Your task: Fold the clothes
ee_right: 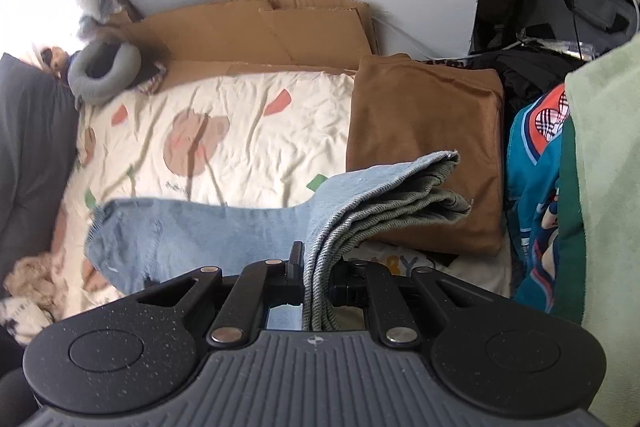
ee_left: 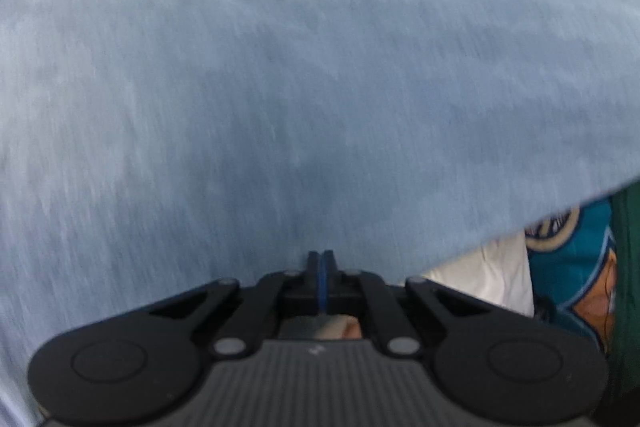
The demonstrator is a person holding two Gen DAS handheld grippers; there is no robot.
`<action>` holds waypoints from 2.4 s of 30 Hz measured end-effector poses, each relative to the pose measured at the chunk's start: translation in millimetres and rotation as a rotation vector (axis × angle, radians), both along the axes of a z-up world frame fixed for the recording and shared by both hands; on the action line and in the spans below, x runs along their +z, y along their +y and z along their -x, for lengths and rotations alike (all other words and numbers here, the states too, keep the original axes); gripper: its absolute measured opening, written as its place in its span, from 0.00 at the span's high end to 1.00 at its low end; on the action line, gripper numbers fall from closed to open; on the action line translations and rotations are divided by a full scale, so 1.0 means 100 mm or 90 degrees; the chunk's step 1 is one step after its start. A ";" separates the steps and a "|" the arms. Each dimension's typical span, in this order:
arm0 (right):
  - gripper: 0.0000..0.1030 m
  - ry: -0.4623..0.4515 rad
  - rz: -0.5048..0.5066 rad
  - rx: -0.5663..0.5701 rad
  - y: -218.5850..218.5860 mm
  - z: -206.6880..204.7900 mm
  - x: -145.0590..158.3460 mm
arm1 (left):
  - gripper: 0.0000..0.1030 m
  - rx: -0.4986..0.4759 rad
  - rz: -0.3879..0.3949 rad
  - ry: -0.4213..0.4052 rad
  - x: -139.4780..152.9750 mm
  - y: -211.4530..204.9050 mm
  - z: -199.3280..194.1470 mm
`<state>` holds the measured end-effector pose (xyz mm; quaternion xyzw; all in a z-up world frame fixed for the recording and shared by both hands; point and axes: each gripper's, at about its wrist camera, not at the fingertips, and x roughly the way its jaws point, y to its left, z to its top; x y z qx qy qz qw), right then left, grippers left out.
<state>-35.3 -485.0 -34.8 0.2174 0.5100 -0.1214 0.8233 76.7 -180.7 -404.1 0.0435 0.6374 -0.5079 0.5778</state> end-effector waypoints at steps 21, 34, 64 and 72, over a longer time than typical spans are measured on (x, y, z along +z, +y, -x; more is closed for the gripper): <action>0.91 0.037 0.017 0.037 0.18 -0.44 0.08 | 0.99 0.065 0.072 -0.096 -0.15 -1.10 -0.91; 0.91 0.090 0.054 0.073 0.44 -0.92 0.26 | 0.41 0.066 0.139 -0.152 0.11 -0.86 -0.96; 0.91 0.116 0.006 0.218 1.92 -2.28 0.33 | 0.22 0.415 0.185 -0.177 0.82 1.93 -1.27; 0.91 0.088 -0.061 0.264 2.30 -2.51 0.10 | 0.21 0.487 0.190 -0.181 0.88 2.30 -1.35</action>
